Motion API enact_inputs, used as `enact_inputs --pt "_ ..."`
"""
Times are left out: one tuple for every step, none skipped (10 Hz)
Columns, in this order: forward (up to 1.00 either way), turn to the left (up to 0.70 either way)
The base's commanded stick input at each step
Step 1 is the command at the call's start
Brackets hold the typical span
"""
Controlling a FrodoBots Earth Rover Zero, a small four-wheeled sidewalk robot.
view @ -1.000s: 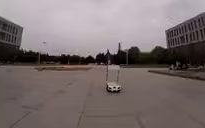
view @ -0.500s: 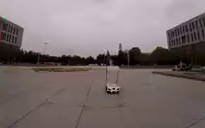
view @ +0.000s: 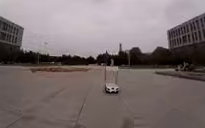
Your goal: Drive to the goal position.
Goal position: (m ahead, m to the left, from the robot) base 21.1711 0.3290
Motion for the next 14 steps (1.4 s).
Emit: enact_inputs --pt "1.00 0.00" --pt "1.00 0.00" --pt "1.00 0.00" --pt "1.00 0.00" --pt "1.00 0.00" --pt "1.00 0.00" --pt "1.00 0.00" --pt "1.00 0.00" --pt "1.00 0.00" --pt "1.00 0.00" --pt "1.00 0.00" --pt "1.00 0.00" --pt "1.00 0.00" --pt "1.00 0.00"
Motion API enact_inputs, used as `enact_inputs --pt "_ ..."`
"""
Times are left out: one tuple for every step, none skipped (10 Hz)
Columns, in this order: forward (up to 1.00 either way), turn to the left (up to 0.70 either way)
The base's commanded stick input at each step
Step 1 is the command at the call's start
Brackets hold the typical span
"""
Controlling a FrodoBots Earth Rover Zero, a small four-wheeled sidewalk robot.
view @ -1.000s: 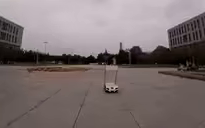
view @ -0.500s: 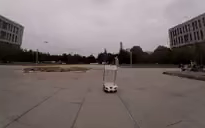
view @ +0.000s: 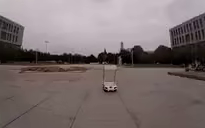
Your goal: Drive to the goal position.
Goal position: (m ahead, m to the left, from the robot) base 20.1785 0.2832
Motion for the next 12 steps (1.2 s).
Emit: enact_inputs --pt "1.00 0.00" --pt "1.00 0.00" --pt "1.00 0.00" --pt "1.00 0.00" --pt "1.00 0.00" --pt "1.00 0.00" --pt "1.00 0.00" --pt "1.00 0.00" --pt "1.00 0.00" --pt "1.00 0.00" --pt "1.00 0.00" --pt "1.00 0.00"
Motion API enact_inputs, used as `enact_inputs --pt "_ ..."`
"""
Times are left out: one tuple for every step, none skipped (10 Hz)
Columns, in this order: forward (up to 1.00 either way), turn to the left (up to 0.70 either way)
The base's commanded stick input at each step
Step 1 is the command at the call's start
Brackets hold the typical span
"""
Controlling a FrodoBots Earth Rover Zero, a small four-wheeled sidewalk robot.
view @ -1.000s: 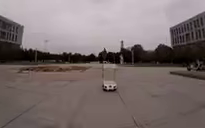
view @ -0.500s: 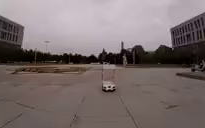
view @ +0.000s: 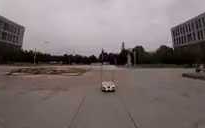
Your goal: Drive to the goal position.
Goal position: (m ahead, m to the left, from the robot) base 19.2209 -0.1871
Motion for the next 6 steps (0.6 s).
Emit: enact_inputs --pt "1.00 0.00" --pt "1.00 0.00" --pt "1.00 0.00" --pt "1.00 0.00" --pt "1.00 0.00" --pt "1.00 0.00"
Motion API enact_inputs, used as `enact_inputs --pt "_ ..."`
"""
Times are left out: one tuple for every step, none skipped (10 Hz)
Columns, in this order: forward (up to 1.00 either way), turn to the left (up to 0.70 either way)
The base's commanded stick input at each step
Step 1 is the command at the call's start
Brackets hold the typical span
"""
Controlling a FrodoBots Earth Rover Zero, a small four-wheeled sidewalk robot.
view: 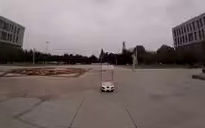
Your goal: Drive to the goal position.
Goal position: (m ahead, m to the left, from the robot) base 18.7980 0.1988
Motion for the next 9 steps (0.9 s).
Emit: enact_inputs --pt "1.00 0.00" --pt "1.00 0.00" --pt "1.00 0.00" --pt "1.00 0.00" --pt "1.00 0.00" --pt "1.00 0.00" --pt "1.00 0.00" --pt "1.00 0.00" --pt "1.00 0.00"
